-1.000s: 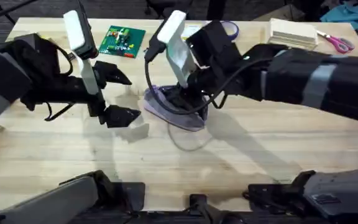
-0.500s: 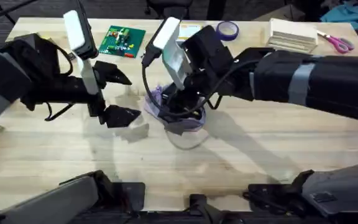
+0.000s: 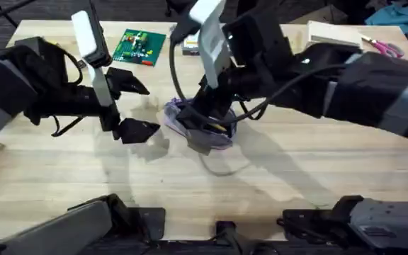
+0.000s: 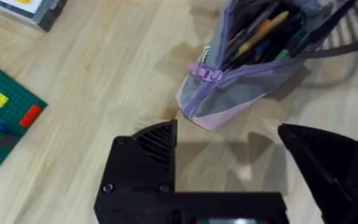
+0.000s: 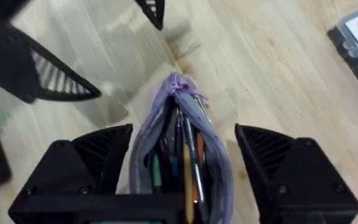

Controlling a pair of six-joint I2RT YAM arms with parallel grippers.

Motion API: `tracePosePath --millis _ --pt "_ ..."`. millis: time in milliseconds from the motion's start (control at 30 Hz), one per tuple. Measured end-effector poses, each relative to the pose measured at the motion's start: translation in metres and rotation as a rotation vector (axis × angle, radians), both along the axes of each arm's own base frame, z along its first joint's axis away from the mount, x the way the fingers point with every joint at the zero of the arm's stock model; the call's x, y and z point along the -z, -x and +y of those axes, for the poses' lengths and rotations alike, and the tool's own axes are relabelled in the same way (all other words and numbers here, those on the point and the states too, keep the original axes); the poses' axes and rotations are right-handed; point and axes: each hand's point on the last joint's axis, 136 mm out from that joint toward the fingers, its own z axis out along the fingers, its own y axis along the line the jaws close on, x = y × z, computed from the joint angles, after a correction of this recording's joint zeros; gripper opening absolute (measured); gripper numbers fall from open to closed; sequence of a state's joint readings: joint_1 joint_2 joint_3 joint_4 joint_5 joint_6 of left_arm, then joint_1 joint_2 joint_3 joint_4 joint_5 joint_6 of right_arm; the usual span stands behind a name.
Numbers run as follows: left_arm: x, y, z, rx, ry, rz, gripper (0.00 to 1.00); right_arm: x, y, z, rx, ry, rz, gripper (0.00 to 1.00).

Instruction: Unzip the bag, pick up the pens from the table one at a time and place them inside, then zip the bag closed.

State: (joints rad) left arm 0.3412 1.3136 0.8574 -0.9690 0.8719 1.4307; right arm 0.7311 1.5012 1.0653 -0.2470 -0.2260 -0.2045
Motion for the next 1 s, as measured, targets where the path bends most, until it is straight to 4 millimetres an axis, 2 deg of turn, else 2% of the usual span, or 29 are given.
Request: tracePosePath --millis 67,267,467,567,767,1000 --pt "-0.001 -0.004 0.001 0.000 -0.004 -0.022 0.993 -0.003 0.001 -0.001 0.068 -0.038 0.062 0.998" --pt "0.002 -0.014 0.005 0.000 -0.012 -0.055 0.993 0.008 0.010 -0.009 0.138 -0.024 0.173 0.998" --pt "0.018 -0.024 0.008 -0.003 0.018 -0.024 0.993 0.009 0.011 -0.010 0.148 -0.021 0.189 0.998" --pt "0.032 -0.025 0.000 0.027 0.114 0.018 0.993 0.007 0.009 -0.008 0.154 -0.035 0.185 0.998" --pt "0.041 -0.026 -0.006 0.039 0.196 0.053 0.993 0.009 0.013 -0.011 0.191 -0.033 0.235 0.998" --pt "0.053 -0.026 -0.010 0.039 0.257 0.099 0.993 -0.019 0.007 -0.006 0.226 -0.069 0.251 0.998"
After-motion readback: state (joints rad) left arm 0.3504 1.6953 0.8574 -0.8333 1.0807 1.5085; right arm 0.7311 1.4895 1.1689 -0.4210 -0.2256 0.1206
